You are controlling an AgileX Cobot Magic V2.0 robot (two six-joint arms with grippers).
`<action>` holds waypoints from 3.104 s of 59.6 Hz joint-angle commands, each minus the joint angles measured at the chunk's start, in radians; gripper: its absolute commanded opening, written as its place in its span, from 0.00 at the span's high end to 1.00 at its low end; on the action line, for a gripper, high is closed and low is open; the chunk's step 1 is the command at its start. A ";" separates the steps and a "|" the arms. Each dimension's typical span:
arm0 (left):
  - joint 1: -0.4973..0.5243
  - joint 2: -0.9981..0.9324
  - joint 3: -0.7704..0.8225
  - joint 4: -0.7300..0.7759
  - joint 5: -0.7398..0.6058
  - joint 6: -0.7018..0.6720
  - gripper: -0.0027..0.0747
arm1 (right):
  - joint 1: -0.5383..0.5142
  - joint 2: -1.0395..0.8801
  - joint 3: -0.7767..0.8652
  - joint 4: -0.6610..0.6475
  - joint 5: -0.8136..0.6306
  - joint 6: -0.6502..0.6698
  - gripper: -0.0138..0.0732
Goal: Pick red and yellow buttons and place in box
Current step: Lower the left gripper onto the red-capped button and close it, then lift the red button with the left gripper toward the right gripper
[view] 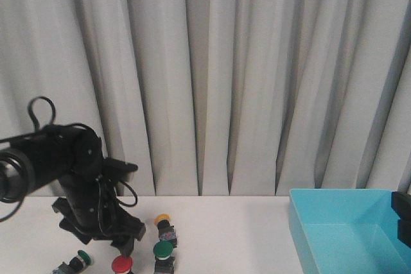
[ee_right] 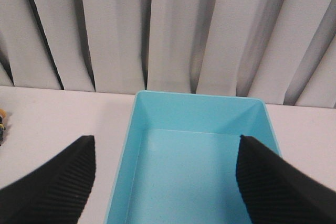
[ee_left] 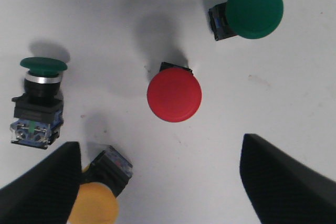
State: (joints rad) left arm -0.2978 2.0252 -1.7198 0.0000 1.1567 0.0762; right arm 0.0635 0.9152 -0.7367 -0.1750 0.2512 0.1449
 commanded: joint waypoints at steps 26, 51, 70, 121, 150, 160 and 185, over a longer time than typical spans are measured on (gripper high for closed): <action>-0.006 0.076 -0.071 -0.016 -0.099 0.029 0.22 | -0.001 -0.008 -0.036 -0.003 -0.072 -0.008 0.21; -0.006 0.151 -0.168 -0.045 -0.011 0.042 0.22 | -0.001 -0.008 -0.036 -0.003 -0.072 -0.008 0.21; -0.006 0.172 -0.168 -0.026 0.002 0.045 0.22 | -0.001 -0.008 -0.036 -0.003 -0.072 -0.008 0.21; -0.006 0.172 -0.168 -0.029 -0.009 0.053 0.58 | -0.001 -0.008 -0.036 -0.003 -0.072 -0.008 0.21; -0.006 0.171 -0.169 -0.029 -0.007 0.052 0.93 | -0.001 -0.008 -0.036 -0.003 -0.072 -0.008 0.21; -0.006 0.167 -0.198 -0.048 0.029 0.052 0.93 | -0.001 -0.008 -0.036 0.008 -0.103 -0.008 0.21; -0.006 0.012 -0.326 -0.325 0.046 0.101 0.93 | 0.064 0.006 -0.036 -0.004 -0.132 -0.163 0.21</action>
State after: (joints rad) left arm -0.2986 2.1487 -1.9972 -0.2036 1.2180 0.1581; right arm 0.0950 0.9184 -0.7367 -0.1607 0.2204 0.0538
